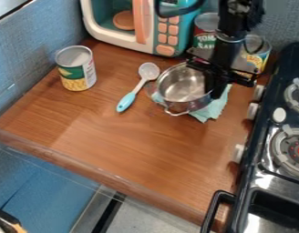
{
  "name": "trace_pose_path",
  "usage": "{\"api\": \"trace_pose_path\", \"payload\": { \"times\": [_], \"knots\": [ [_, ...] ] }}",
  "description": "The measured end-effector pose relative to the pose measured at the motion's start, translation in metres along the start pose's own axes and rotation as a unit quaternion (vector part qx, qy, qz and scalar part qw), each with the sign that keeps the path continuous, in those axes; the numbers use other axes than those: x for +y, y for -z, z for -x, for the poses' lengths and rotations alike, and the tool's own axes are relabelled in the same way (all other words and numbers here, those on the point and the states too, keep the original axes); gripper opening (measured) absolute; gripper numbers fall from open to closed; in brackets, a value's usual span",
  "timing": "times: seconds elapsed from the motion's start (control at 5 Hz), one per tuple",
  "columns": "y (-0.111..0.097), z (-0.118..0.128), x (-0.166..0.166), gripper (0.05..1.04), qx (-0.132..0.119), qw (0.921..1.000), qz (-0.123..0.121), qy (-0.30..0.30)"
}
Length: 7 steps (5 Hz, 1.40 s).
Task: Move the silver pot to the top right on top of the blue towel
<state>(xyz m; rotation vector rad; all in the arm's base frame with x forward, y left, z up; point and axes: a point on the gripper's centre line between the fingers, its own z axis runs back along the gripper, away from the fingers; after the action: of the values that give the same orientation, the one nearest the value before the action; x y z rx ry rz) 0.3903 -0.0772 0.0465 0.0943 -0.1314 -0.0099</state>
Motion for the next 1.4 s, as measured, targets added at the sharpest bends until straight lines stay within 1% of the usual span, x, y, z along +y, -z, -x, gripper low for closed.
{"api": "trace_pose_path", "payload": {
  "times": [0.2,0.4,0.6,0.8,1.0,1.2,1.4],
  "knots": [
    [0.008,-0.017,-0.003,0.068,0.000,1.0000,-0.007,-0.001],
    [0.006,-0.027,-0.001,0.068,-0.001,0.9999,-0.008,-0.008],
    [0.014,-0.028,0.004,0.097,0.012,0.9998,-0.011,-0.014],
    [0.016,-0.022,0.001,0.264,0.030,0.9994,-0.004,-0.017],
    [0.017,-0.016,0.002,0.544,0.055,0.9978,0.019,-0.032],
    [0.014,-0.002,0.007,0.856,0.069,0.9939,0.070,-0.051],
    [-0.025,0.000,0.017,1.009,0.025,0.9922,0.106,-0.061]
  ]
}}
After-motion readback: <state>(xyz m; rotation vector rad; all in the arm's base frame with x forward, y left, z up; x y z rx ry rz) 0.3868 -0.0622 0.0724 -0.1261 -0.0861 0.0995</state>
